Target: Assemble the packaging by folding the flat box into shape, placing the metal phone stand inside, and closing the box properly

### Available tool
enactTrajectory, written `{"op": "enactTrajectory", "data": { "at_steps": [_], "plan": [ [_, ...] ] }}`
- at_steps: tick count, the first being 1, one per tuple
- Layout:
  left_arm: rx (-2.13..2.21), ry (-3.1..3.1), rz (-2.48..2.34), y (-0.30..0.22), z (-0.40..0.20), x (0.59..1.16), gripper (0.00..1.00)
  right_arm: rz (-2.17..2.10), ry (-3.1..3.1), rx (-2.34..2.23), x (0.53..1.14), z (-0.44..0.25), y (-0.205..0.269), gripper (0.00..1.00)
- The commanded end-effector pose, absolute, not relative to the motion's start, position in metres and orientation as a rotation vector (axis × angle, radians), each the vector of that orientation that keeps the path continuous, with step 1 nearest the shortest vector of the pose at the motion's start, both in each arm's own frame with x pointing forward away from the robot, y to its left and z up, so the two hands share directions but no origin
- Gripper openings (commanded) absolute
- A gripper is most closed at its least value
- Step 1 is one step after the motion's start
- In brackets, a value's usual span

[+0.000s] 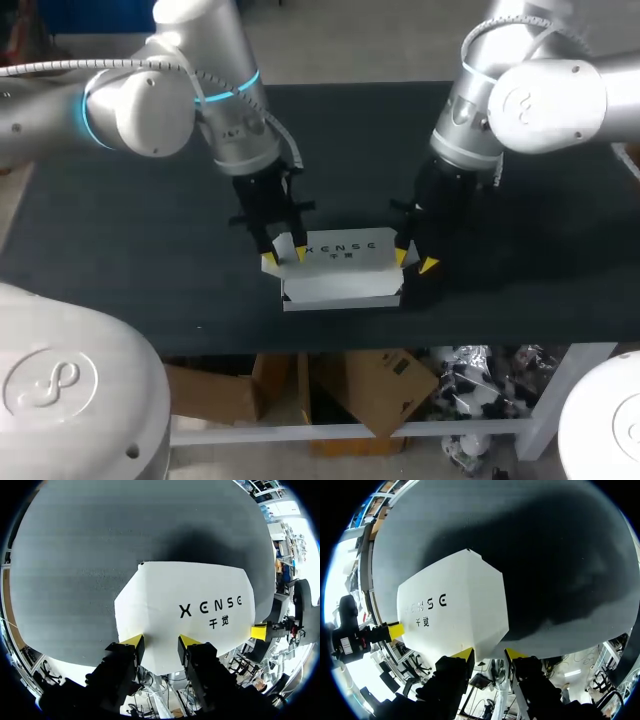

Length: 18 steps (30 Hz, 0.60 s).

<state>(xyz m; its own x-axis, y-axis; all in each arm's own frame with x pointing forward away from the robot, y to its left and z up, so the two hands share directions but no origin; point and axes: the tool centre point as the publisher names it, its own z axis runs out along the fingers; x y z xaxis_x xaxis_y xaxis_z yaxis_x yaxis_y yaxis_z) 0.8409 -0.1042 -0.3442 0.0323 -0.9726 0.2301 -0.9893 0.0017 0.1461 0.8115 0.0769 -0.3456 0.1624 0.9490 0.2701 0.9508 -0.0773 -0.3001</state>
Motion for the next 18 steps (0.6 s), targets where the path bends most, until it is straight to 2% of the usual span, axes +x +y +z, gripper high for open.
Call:
{"op": "enactTrajectory", "data": {
  "at_steps": [1, 18],
  "plan": [
    [2.05, -2.019, 0.083, -0.106, -0.344, 0.841, 0.44, -0.015, -1.804, -2.046, 0.808, -0.341, 0.075, 0.4],
    [2.035, -2.032, 0.084, -0.108, -0.345, 0.841, 0.44, -0.063, -1.841, -2.039, 0.82, -0.332, 0.069, 0.41]
  ]
}}
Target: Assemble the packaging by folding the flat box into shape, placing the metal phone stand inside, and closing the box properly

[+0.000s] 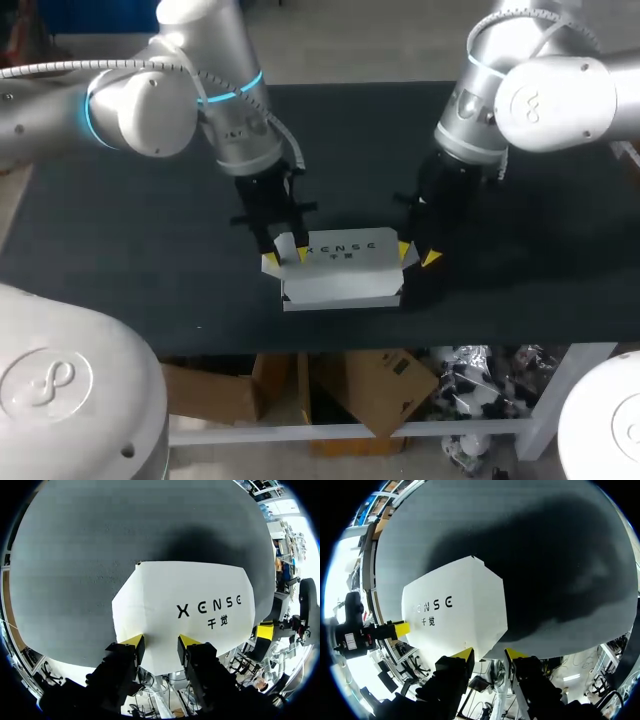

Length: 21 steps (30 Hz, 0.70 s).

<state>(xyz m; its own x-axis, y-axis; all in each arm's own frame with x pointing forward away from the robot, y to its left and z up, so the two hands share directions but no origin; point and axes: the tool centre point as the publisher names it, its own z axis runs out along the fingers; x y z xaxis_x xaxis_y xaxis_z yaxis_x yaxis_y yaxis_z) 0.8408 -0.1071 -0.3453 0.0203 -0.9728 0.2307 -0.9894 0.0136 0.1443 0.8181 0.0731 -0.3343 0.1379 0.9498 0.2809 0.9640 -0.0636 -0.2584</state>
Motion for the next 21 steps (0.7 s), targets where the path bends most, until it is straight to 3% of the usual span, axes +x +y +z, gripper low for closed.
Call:
{"op": "enactTrajectory", "data": {
  "at_steps": [1, 21],
  "plan": [
    [2.034, -2.033, 0.084, -0.108, -0.345, 0.84, 0.44, -0.069, -1.843, -2.037, 0.822, -0.332, 0.068, 0.41],
    [2.011, -2.05, 0.071, -0.11, -0.345, 0.838, 0.45, -0.064, -1.869, -1.977, 0.835, -0.344, 0.082, 0.41]
  ]
}}
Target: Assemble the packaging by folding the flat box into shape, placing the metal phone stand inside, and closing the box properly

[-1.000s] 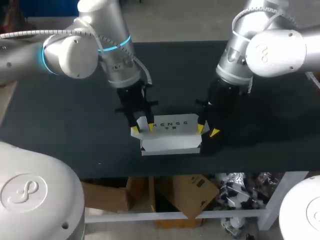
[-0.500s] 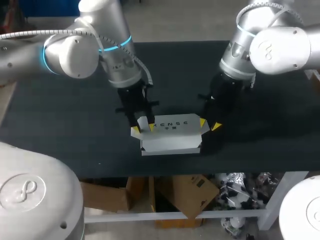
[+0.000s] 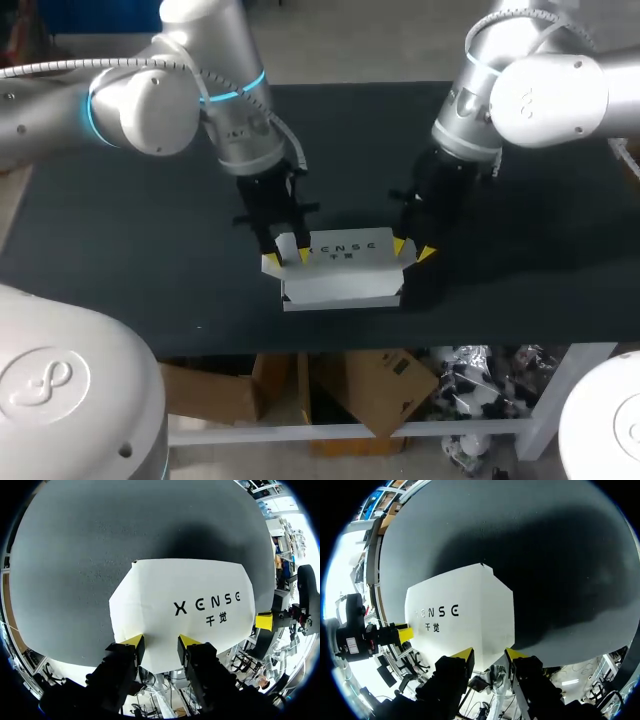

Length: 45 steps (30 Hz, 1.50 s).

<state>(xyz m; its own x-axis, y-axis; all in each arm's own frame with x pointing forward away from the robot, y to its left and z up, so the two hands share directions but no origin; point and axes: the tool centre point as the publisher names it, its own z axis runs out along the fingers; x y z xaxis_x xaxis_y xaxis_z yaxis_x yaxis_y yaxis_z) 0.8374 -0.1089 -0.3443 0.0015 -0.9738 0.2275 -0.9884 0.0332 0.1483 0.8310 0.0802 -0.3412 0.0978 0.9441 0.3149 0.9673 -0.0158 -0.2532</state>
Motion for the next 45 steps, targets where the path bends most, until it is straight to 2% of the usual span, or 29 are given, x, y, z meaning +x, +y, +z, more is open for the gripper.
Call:
{"op": "enactTrajectory", "data": {
  "at_steps": [1, 45],
  "plan": [
    [2.01, -2.051, 0.071, -0.11, -0.345, 0.838, 0.45, -0.064, -1.869, -1.976, 0.835, -0.344, 0.082, 0.4],
    [1.964, -2.112, 0.161, -0.111, -0.355, 0.826, 0.47, -0.171, -1.903, -1.951, 0.83, -0.362, 0.082, 0.42]
  ]
}}
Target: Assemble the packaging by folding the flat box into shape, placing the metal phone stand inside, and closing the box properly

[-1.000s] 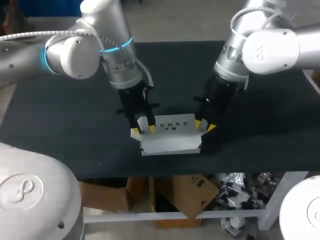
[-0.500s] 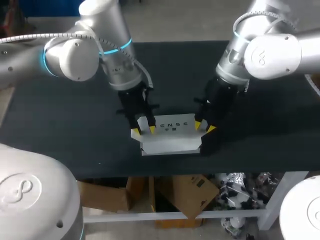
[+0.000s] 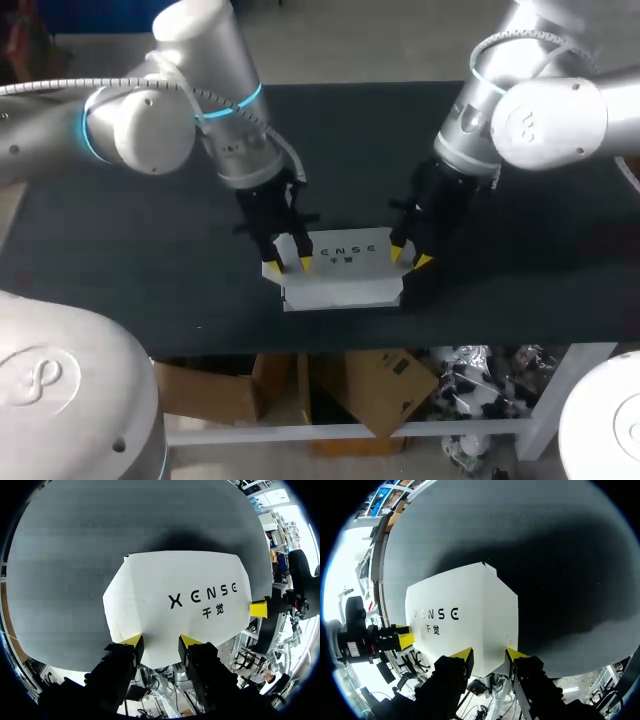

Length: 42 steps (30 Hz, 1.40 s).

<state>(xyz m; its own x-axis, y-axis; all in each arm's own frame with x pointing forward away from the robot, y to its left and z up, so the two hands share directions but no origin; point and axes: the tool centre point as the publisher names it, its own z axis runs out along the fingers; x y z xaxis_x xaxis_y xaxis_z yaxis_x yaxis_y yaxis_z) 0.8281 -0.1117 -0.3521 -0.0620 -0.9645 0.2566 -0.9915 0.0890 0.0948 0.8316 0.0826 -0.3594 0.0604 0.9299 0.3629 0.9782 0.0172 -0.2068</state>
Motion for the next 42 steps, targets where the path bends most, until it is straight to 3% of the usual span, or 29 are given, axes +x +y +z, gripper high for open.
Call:
{"op": "enactTrajectory", "data": {
  "at_steps": [1, 42],
  "plan": [
    [1.968, -2.106, 0.161, -0.111, -0.356, 0.826, 0.47, -0.171, -1.904, -1.953, 0.83, -0.363, 0.082, 0.43],
    [2.051, -2.087, 0.185, -0.109, -0.366, 0.821, 0.46, -0.27, -1.993, -1.943, 0.831, -0.374, 0.085, 0.45]
  ]
}}
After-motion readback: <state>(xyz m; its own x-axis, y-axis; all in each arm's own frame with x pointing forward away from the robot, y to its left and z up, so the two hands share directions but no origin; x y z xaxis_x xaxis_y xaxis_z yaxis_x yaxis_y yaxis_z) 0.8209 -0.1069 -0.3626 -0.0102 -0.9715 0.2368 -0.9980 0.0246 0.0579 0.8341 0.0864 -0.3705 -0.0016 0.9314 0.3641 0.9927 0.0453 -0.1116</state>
